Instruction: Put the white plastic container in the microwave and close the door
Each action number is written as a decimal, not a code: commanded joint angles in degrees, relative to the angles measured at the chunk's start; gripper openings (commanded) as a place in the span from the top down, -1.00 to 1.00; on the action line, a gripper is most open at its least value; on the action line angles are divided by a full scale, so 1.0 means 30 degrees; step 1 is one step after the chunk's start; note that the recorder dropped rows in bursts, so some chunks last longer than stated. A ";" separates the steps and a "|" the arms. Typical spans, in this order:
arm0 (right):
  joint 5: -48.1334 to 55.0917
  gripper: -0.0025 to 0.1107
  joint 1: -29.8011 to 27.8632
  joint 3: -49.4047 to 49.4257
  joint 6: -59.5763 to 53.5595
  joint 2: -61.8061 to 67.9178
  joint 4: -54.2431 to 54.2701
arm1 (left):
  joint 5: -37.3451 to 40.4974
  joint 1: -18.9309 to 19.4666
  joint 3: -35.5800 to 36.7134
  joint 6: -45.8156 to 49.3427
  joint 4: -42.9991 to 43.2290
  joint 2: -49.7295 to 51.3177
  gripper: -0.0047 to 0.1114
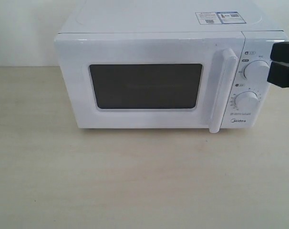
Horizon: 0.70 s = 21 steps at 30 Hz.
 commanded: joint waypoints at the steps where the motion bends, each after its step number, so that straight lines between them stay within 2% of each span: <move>1: 0.0092 0.96 -0.0109 0.0067 0.0057 -0.0010 0.0001 | -0.0150 0.0003 0.0037 -0.0098 0.0139 -0.0046 0.84; 21: -0.0129 0.96 -0.0109 0.0067 0.0136 -0.0785 0.0001 | -0.0150 0.0003 0.0037 -0.0098 0.0139 -0.0046 0.84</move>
